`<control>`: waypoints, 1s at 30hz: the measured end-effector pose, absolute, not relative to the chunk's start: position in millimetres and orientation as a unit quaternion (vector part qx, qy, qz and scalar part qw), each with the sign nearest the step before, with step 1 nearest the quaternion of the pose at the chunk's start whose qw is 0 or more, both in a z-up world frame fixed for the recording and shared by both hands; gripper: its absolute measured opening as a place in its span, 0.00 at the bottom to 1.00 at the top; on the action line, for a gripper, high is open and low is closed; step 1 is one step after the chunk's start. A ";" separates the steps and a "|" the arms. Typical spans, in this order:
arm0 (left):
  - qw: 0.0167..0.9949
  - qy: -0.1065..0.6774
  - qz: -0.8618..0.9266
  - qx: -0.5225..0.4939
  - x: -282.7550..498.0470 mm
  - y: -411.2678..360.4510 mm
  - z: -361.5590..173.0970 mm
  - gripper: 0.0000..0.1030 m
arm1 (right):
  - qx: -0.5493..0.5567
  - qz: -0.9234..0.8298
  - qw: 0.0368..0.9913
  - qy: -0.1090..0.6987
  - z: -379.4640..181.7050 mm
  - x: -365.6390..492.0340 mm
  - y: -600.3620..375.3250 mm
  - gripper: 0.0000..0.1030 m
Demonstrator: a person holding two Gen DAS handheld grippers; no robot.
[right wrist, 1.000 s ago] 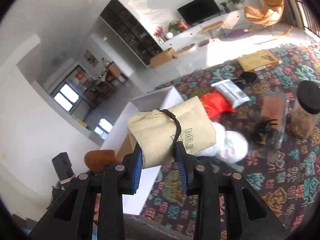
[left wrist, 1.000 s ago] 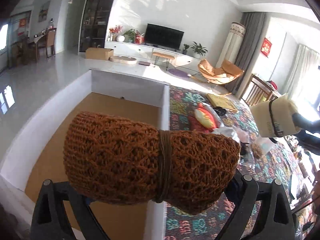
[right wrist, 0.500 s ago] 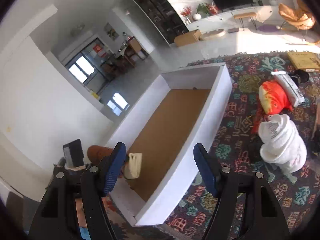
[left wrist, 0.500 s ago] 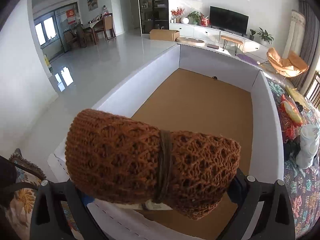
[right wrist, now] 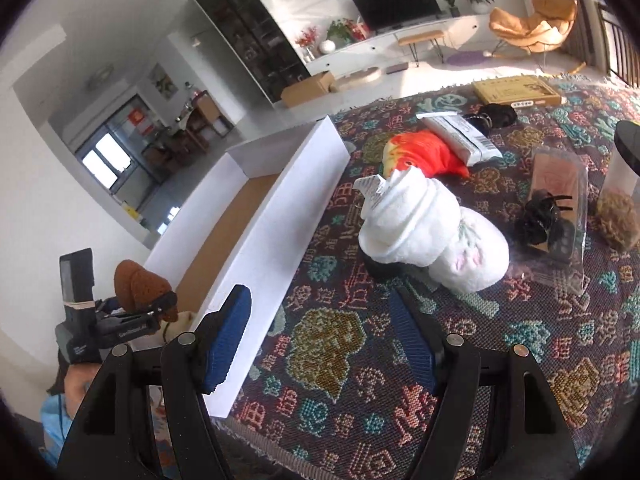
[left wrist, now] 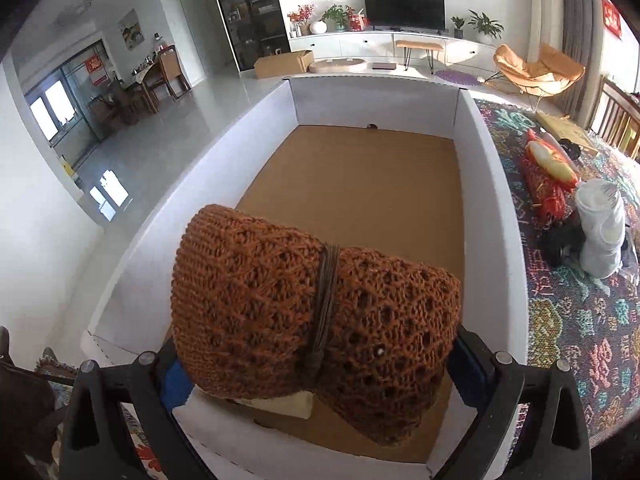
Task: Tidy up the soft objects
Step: 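Lower knitted bundle into white box, open left tool while right tool releases roll there, then withdraw both tools from the box back over the table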
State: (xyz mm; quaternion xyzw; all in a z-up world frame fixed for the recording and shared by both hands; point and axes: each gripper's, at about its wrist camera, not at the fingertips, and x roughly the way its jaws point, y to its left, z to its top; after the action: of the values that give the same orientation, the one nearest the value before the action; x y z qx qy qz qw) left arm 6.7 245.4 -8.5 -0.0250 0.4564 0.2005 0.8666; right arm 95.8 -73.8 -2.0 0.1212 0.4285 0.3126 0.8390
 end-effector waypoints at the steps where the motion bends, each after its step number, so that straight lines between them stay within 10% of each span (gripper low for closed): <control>1: 0.863 0.463 0.202 -0.019 9.8 244.0 -10.0 0.98 | 0.118 0.308 0.838 0.434 -5.2 96.2 -75.8 0.73; 5: 0.895 0.428 0.083 -0.093 6.1 252.4 -12.5 1.00 | 0.129 0.312 0.833 0.439 -10.5 91.4 -85.2 0.73; 8: 0.819 0.541 0.108 -0.157 25.4 270.3 -35.5 0.91 | 0.102 0.315 0.841 0.429 -6.3 84.3 -79.8 0.73; 14: 0.858 0.461 0.114 -0.196 -3.6 278.7 6.3 0.88 | 0.097 0.330 0.839 0.422 -7.0 74.3 -74.6 0.73; 17: 0.917 0.352 0.151 -0.108 -26.4 271.1 31.2 1.00 | 0.091 0.333 0.843 0.413 -5.0 70.7 -73.9 0.73; 30: 0.916 0.370 0.151 0.023 12.1 163.1 27.2 1.00 | 0.100 0.224 0.856 0.454 -57.1 85.3 -133.2 0.73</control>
State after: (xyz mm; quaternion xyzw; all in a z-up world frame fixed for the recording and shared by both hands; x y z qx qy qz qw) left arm 12.1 163.1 27.2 0.0234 0.3703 0.1505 0.9163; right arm 85.3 -133.2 -57.1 0.0998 0.4545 0.2237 0.8564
